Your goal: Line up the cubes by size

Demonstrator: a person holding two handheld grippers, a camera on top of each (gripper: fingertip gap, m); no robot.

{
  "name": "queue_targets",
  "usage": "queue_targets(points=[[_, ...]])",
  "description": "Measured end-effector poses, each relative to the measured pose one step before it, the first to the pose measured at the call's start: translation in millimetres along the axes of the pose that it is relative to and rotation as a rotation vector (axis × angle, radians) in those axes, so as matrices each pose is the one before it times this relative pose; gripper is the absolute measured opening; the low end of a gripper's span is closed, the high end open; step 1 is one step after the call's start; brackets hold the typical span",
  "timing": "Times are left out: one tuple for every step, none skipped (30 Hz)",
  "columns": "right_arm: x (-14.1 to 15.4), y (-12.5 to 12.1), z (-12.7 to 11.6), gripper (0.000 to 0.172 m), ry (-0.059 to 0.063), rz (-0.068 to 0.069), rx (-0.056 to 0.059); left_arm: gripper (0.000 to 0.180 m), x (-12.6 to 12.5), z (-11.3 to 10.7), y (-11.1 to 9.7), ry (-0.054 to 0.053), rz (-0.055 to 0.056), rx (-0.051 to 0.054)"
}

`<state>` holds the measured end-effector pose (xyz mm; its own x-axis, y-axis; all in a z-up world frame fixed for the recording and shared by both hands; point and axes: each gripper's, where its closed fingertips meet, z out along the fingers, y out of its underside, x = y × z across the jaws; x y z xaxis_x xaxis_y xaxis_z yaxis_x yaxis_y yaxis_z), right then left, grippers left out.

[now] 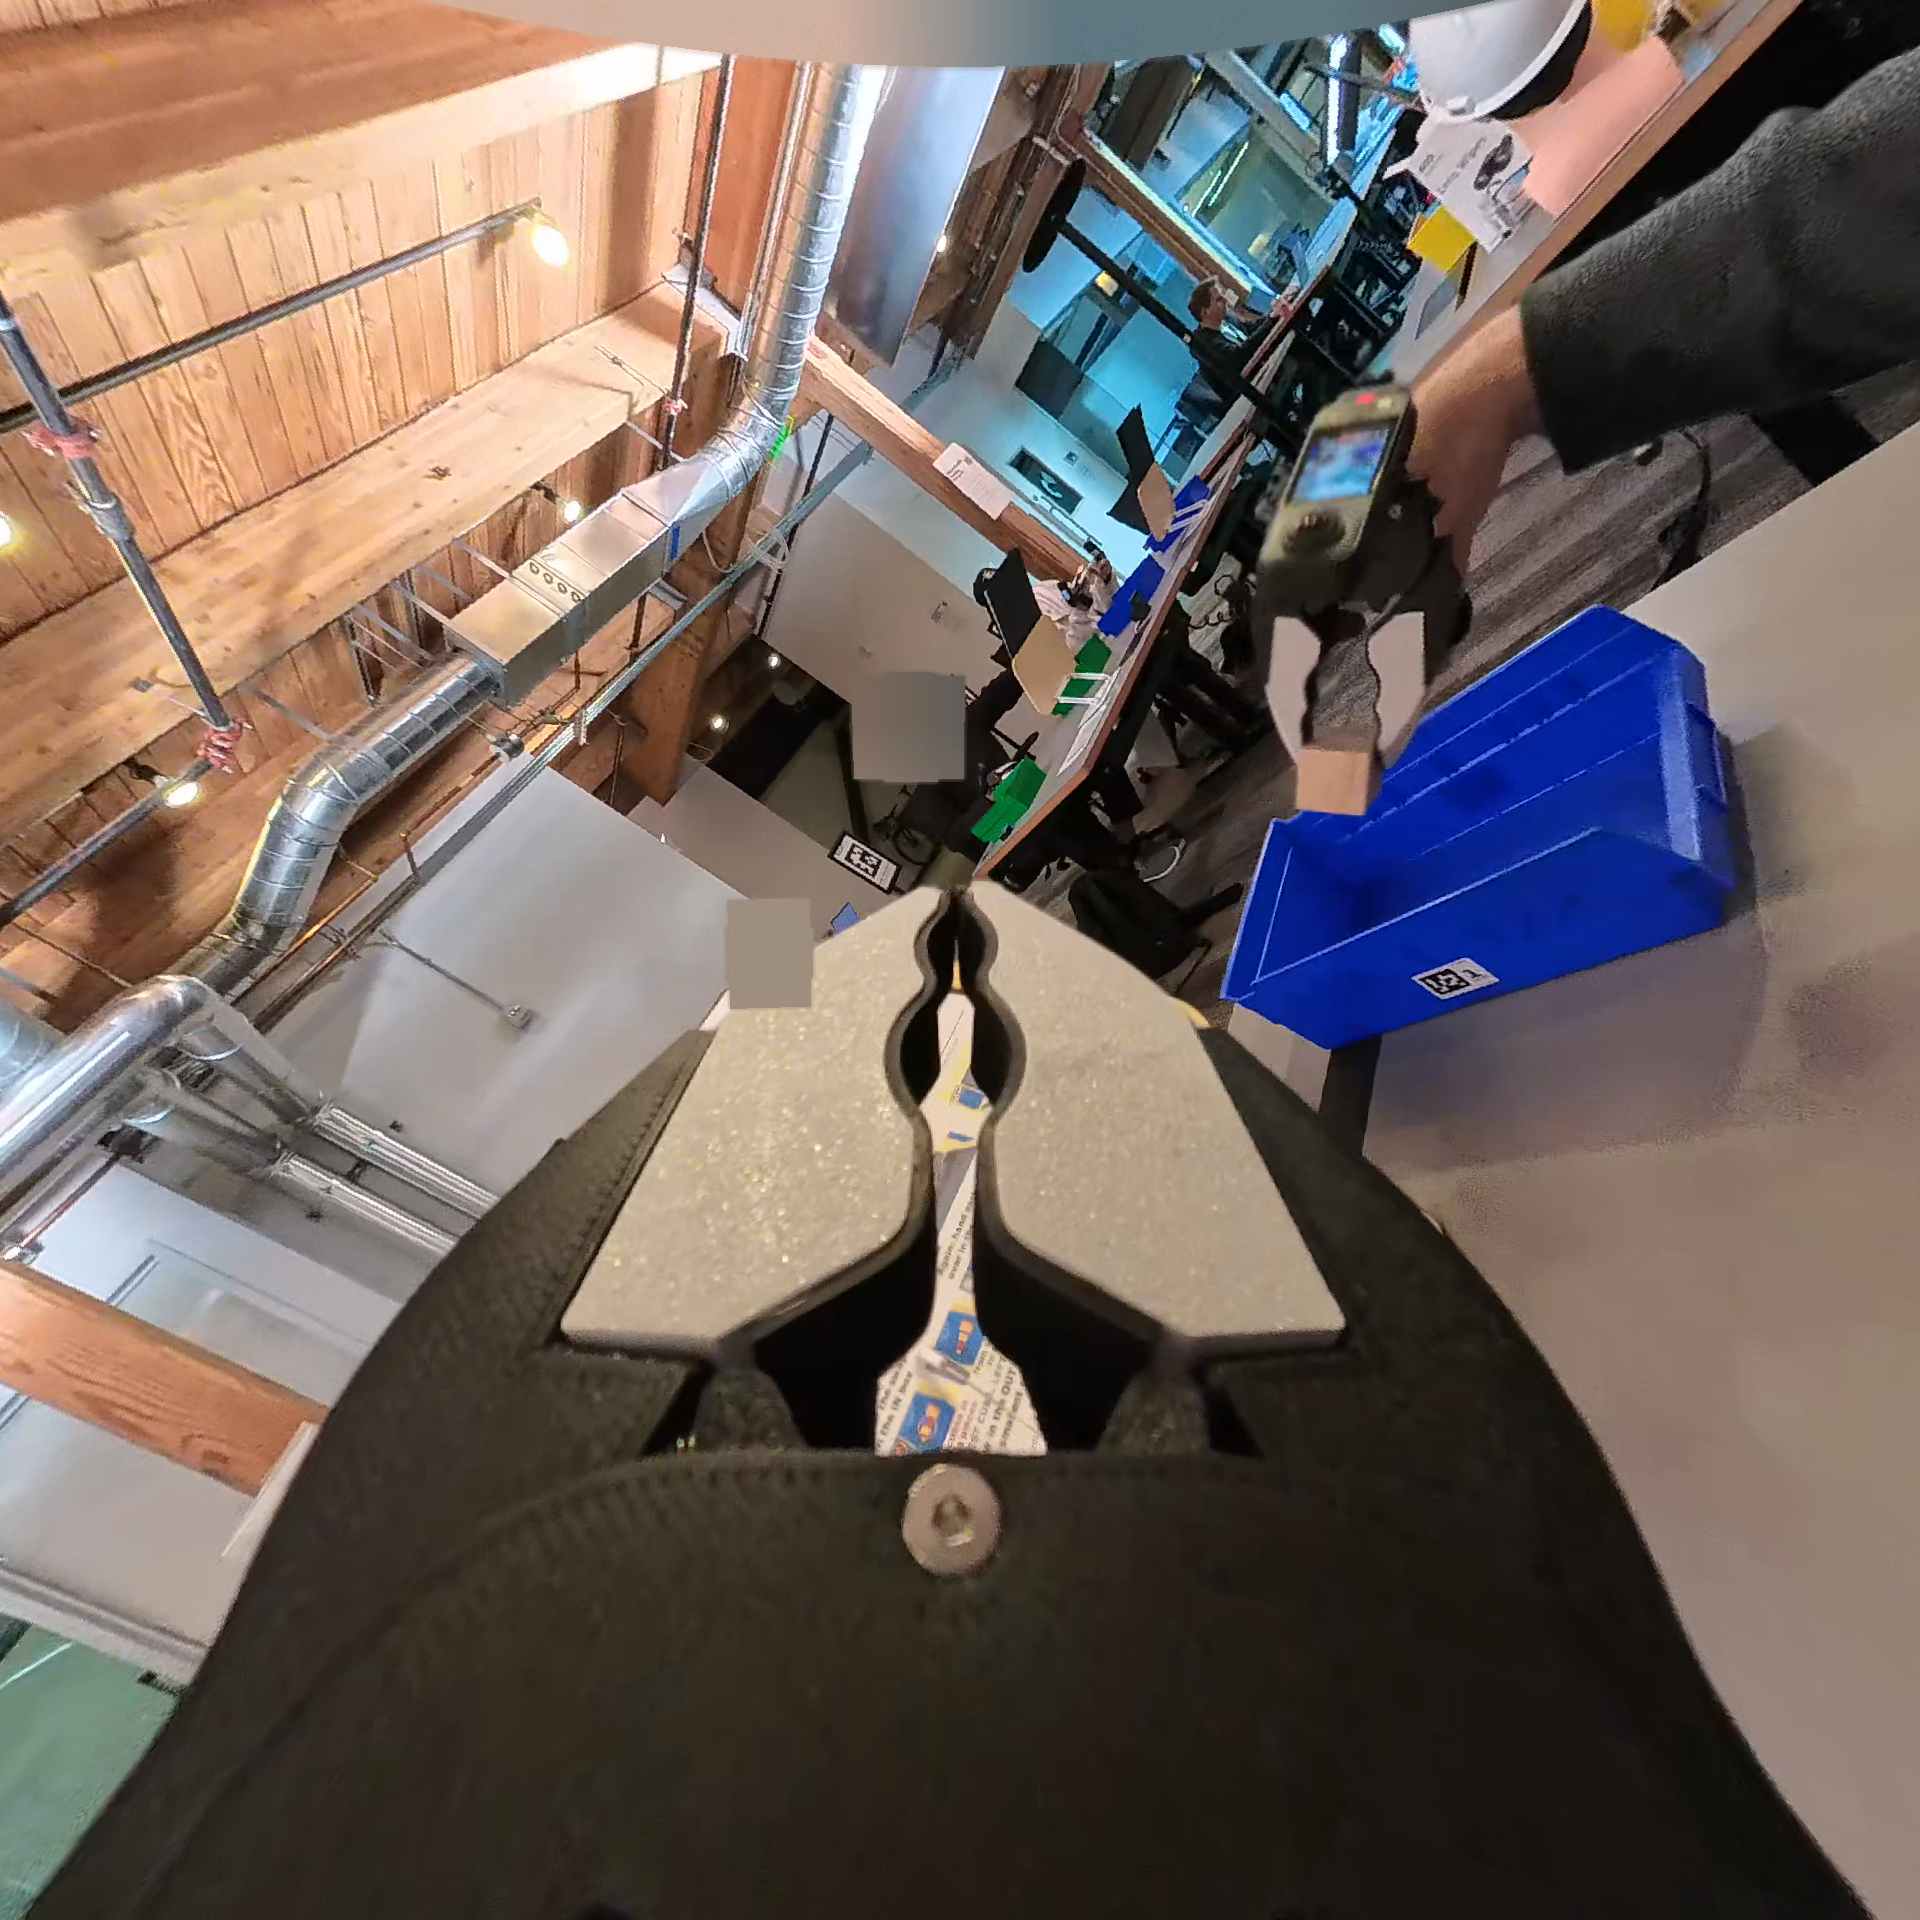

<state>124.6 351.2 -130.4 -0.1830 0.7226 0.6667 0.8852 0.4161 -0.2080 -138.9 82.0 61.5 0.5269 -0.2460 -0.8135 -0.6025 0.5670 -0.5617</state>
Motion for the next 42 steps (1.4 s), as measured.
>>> queue_targets(points=[[-6.02,10.03,11.62,0.043,-0.0479,0.0039,-0.0301,0.0,-0.26,0.38,1.22,0.0007,-0.0033,-0.0018],[-5.53,9.29,11.79,0.043,-0.0474,0.0063,-0.0324,0.0,0.01,0.45,0.91,0.0013,-0.0013,-0.0017],[-5.46,9.38,11.46,0.043,-0.0444,-0.0059,-0.0384,0.0,-0.01,0.4,1.24,0.0,0.0022,-0.0044],[-3.92,10.23,11.4,0.043,-0.0348,-0.0117,-0.0473,0.0,0.04,0.35,1.58,0.0004,0.0028,-0.0071],[-2.48,9.19,10.86,0.043,-0.0275,-0.0081,-0.0438,0.0,-0.03,0.26,1.74,-0.0001,0.0027,-0.0083],[-2.96,7.26,9.86,0.043,-0.0327,0.0002,-0.0326,0.0,-0.29,0.08,1.5,-0.0008,0.0025,-0.0064],[-2.83,5.4,9.01,0.043,-0.0329,0.0017,-0.0222,0.0,-0.49,-0.07,1.06,-0.0015,0.0025,-0.0038],[-1.28,3.91,8.34,0.043,-0.024,0.0015,-0.0153,0.0,-0.47,-0.21,0.75,-0.0009,0.0006,-0.0012],[-1.5,3.19,7.93,0.043,-0.0248,0.0003,-0.0147,0.0,-0.56,-0.26,0.36,0.0003,-0.003,0.0016],[-2.74,2.6,7.36,0.043,-0.0304,-0.0077,-0.0152,0.0,-0.25,-0.02,0.27,0.0023,-0.0052,0.0035],[-2.26,2.21,7.05,0.043,-0.0257,-0.0088,-0.0153,0.0,0.18,0.18,0.64,0.0047,-0.0041,0.0019],[-1.13,2.81,6.75,0.043,-0.0202,-0.0042,-0.022,0.0,0.12,0.48,1.41,0.0028,-0.0016,-0.0031],[-1.47,3.06,6.6,0.043,-0.0207,-0.0067,-0.0236,0.0,-0.16,0.71,1.88,-0.0003,0.0016,-0.007],[-2.99,2.53,6.28,0.043,-0.0291,-0.0072,-0.0193,0.0,-0.05,0.69,2.12,-0.0007,0.0039,-0.0094],[-2.12,1.07,5.54,0.043,-0.022,-0.0067,-0.0109,0.0,0.09,0.51,2.11,-0.0005,0.0047,-0.0103],[-0.88,0.21,4.5,0.043,-0.0128,-0.0062,-0.006,0.0,-0.28,0.29,1.57,-0.0021,0.0045,-0.0087],[-0.48,0.33,3.66,0.043,-0.0121,-0.0033,-0.0063,0.0,-0.32,0.16,0.82,-0.0021,0.002,-0.004],[-0.65,-0.39,2.94,0.043,-0.0122,-0.0018,-0.0023,0.0,0.1,0.07,-0.24,0.0013,-0.0016,0.0024],[-0.06,-1.48,2.31,0.043,-0.0079,-0.005,0.0036,0.0,0.4,0.06,-0.75,0.0037,-0.0034,0.0061],[0.38,-1.42,1.98,0.043,-0.0037,-0.0065,0.0027,0.0,0.29,0.1,-0.54,0.0029,-0.0022,0.0039],[0.15,-0.05,2.02,0.043,-0.0066,-0.0062,-0.0052,0.0,-0.08,0.13,0.17,-0.0003,-0.0001,-0.0005],[0.75,0.38,1.84,0.043,-0.0019,-0.0078,-0.0074,0.0,-0.01,0.19,0.77,-0.0002,0.0009,-0.0036],[0.97,-0.1,1.17,0.043,-0.0013,-0.0064,-0.0032,0.0,0.1,0.24,0.72,0.0004,0.0014,-0.0036],[0.86,0.28,0.26,0.043,-0.0022,-0.0044,-0.0008,0.0,0.05,0.32,0.57,-0.0001,0.0011,-0.0025],[1.85,-0.57,0.05,0.043,0.0031,0.0005,0.0049,0.0,0.02,0.31,0.47,0.0004,-0.0001,-0.0012],[1.97,-0.45,0.4,0.043,0.0048,-0.0005,0.0022,0.0,0.16,0.31,0.24,0.0014,-0.0011,-0.0002],[0.49,0.02,0.6,0.043,-0.0034,-0.0028,-0.0009,0.0,0.18,0.38,0.35,0.0013,-0.0008,-0.0003],[0.25,0.12,0.17,0.043,-0.0041,-0.0035,-0.0029,0.0,0.31,0.48,0.49,0.0015,0.0001,-0.0015],[0.38,-0.13,0.14,0.043,-0.0008,-0.0071,-0.0026,0.0,0.28,0.35,0.53,0.0012,0.0001,-0.0022],[0.36,0.24,0.15,0.043,-0.0009,-0.0062,-0.0055,0.0,0.31,0.47,0.29,0.0015,-0.0001,-0.0014],[0.38,0.56,0.51,0.043,-0.0007,-0.0045,-0.009,0.0,0.61,0.56,0.04,0.0025,0.0004,-0.0004],[0.63,0.72,0.55,0.043,0.0012,-0.0081,-0.0105,0.0,0.7,0.46,0.03,0.0031,0.0006,-0.0007],[0.55,-0.46,0.09,0.043,-0.0004,-0.0073,-0.0014,0.0,0.7,0.55,0.15,0.0025,0.001,-0.0013],[0.87,-0.66,-0.1,0.043,0.0008,-0.0004,0.0001,0.0,0.66,0.6,0.3,0.0024,0.0018,-0.0025],[0.56,-0.6,-0.09,0.043,-0.0014,0.0011,-0.0002,0.0,0.66,0.37,0.55,0.0022,0.0028,-0.0045],[0.66,-0.48,0.13,0.043,-0.0001,0.0023,-0.0004,0.0,0.44,0.44,0.82,0.0011,0.0032,-0.0058],[0.13,-0.79,0.03,0.043,-0.0028,0.0027,0.0017,0.0,0.28,0.28,0.52,0.0012,0.0019,-0.0037],[0.44,-0.89,-0.13,0.043,-0.0001,0.0026,0.0025,0.0,0.54,0.19,-0.03,0.003,0.0001,0.0],[0.33,-0.65,-0.28,0.043,0.0016,0.0003,0.0025,0.0,0.71,0.15,-0.2,0.004,-0.0008,0.0014],[1.17,0.22,-0.28,0.043,0.0073,0.0015,-0.004,0.0,0.37,0.09,-0.13,0.0024,-0.0001,0.0005],[1.49,0.43,-0.19,0.045,0.0097,0.0021,-0.0057,0.0,0.28,0.07,0.16,0.0016,0.0005,-0.0009],[0.34,-0.34,-0.46,0.046,0.0032,-0.0017,0.0008,0.0,0.32,0.14,0.22,0.002,0.0003,-0.001]])
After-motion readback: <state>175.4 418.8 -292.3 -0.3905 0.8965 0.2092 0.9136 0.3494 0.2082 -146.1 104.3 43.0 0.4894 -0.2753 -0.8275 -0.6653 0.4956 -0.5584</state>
